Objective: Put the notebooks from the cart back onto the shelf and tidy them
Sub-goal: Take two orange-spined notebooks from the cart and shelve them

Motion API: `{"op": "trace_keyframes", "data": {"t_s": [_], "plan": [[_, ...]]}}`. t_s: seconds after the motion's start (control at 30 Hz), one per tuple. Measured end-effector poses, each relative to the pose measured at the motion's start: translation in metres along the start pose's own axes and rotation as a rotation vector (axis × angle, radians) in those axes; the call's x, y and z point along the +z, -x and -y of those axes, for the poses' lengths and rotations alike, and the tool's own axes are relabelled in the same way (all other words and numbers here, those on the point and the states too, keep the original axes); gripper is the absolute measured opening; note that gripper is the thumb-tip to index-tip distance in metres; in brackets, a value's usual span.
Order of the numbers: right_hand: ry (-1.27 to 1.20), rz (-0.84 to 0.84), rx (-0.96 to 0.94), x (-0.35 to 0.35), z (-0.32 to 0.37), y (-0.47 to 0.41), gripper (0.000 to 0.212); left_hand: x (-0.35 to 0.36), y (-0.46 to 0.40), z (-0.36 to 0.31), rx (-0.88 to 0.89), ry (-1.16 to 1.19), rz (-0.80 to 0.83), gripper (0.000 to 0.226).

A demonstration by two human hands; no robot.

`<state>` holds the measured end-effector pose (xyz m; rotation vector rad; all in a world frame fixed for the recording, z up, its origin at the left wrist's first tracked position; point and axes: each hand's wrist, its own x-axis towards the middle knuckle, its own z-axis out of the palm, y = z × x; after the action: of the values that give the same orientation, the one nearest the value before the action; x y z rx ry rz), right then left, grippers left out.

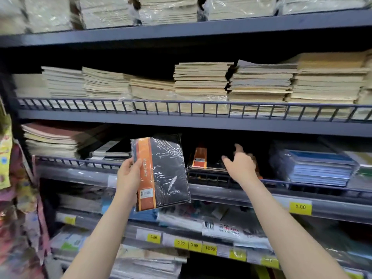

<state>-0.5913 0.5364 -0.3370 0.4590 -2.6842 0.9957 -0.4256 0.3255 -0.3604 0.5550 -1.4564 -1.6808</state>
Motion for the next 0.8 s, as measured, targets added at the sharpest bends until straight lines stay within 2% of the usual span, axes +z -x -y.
{"op": "trace_keyframes", "data": {"t_s": [0.07,0.13,0.17,0.2,0.23,0.3,0.33,0.4,0.5,0.57,0.67,0.73,0.8], "plan": [[0.028,-0.142,-0.074,-0.008,0.002,0.010,0.059,0.003,0.004,-0.001,-0.015,0.011,0.016,0.015],[-0.067,-0.288,-0.265,-0.015,0.001,0.036,0.053,0.008,0.008,-0.002,-0.034,0.016,0.052,0.016],[-0.156,-0.284,-0.349,-0.018,0.000,0.054,0.050,0.013,0.012,-0.005,-0.046,0.023,0.072,0.017],[-0.259,-0.210,-0.406,-0.020,-0.002,0.075,0.048,0.019,0.015,-0.007,-0.062,0.037,0.087,0.017],[-0.375,-0.068,-0.410,-0.022,-0.001,0.098,0.047,0.025,0.020,-0.009,-0.072,0.056,0.102,0.017],[-0.607,0.276,-0.312,-0.022,0.000,0.133,0.047,0.037,0.027,-0.010,-0.074,0.050,0.138,0.022],[-0.702,0.383,-0.272,-0.020,-0.001,0.143,0.049,0.043,0.030,-0.009,-0.063,0.020,0.155,0.024],[-0.854,0.409,-0.212,-0.014,-0.007,0.147,0.050,0.054,0.038,-0.007,-0.057,-0.011,0.191,0.024],[-1.103,0.309,-0.057,-0.016,-0.014,0.133,0.044,0.065,0.048,-0.009,-0.023,-0.049,0.248,0.024],[-1.202,0.269,-0.001,-0.024,-0.013,0.120,0.043,0.066,0.045,-0.010,0.122,-0.208,0.221,0.025],[-1.267,0.201,0.050,-0.032,-0.003,0.097,0.043,0.057,0.027,-0.001,0.499,-0.463,0.129,0.015],[-1.258,0.159,0.091,-0.033,0.004,0.080,0.048,0.054,0.009,0.012,0.726,-0.744,0.102,0.019],[-1.197,0.134,0.116,-0.030,0.012,0.063,0.053,0.054,-0.002,0.022,0.850,-0.967,0.094,0.029]]}}
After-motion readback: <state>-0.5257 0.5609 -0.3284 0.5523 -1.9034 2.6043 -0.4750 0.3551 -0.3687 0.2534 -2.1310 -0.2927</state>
